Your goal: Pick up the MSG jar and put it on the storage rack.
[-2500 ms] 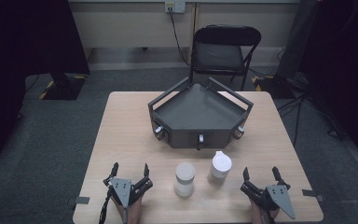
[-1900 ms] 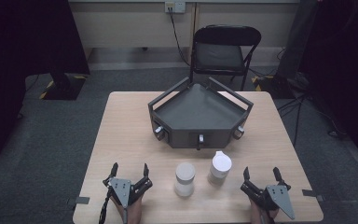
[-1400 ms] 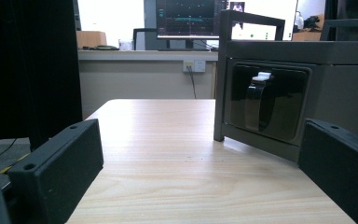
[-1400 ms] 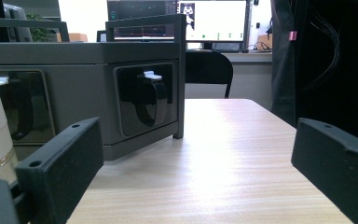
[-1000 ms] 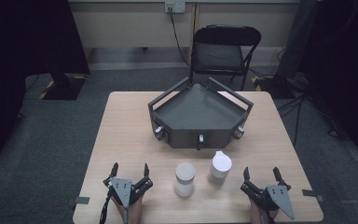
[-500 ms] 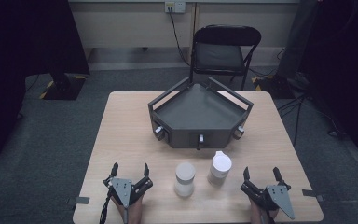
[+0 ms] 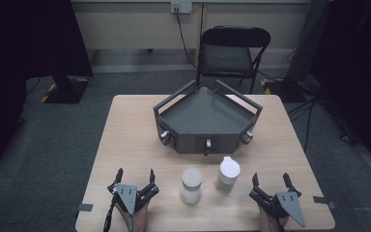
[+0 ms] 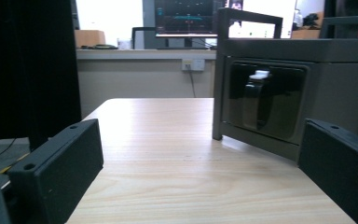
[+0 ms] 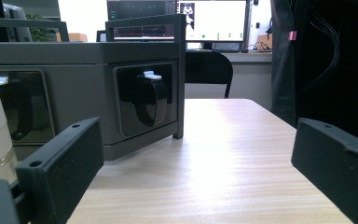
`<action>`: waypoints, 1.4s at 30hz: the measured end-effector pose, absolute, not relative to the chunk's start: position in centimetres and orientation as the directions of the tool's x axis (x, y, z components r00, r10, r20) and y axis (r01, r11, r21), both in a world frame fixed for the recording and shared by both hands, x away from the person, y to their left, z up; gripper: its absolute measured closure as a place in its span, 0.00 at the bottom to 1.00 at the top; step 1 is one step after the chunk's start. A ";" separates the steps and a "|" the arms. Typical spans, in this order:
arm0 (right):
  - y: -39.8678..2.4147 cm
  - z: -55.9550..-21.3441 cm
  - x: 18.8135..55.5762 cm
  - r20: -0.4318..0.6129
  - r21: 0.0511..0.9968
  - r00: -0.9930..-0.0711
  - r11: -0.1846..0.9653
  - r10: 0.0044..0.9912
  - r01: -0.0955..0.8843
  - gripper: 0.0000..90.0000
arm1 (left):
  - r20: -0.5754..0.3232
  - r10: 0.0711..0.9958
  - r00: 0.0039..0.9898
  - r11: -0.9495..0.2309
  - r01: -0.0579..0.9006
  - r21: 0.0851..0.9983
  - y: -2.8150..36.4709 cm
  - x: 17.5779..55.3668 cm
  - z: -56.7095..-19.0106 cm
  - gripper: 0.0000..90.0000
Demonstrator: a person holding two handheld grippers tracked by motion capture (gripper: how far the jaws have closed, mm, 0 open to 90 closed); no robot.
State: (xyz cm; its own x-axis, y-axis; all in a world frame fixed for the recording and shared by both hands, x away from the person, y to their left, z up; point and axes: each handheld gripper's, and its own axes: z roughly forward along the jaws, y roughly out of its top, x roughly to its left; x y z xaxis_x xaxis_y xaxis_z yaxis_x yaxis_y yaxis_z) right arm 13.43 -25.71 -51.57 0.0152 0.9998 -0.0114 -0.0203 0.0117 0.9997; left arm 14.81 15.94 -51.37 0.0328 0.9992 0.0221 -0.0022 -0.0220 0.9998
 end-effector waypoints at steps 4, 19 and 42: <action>-25.7 -51.6 13.4 -0.012 1.000 0.015 0.012 1.000 -0.020 0.01 | -0.021 0.997 0.080 0.019 0.019 1.000 16.3 14.6 -50.5 0.00; -25.7 -51.6 13.4 -0.012 1.000 0.016 0.012 1.000 -0.020 0.01 | -0.075 0.959 0.275 0.087 -0.033 0.996 16.3 13.4 -45.8 0.01; -25.6 -51.6 13.4 -0.012 1.000 0.019 0.012 1.000 -0.020 0.01 | -0.065 0.878 0.474 0.054 0.037 0.998 12.8 14.4 -44.8 0.07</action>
State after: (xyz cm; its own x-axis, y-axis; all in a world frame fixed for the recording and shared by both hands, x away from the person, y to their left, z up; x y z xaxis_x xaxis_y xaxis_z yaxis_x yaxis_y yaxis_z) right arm 13.43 -25.64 -51.56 0.0189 0.9998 -0.0117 -0.0199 0.0120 0.9997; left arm 14.43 12.83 -44.81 0.4737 0.8783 -0.0648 0.0372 0.0536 0.9979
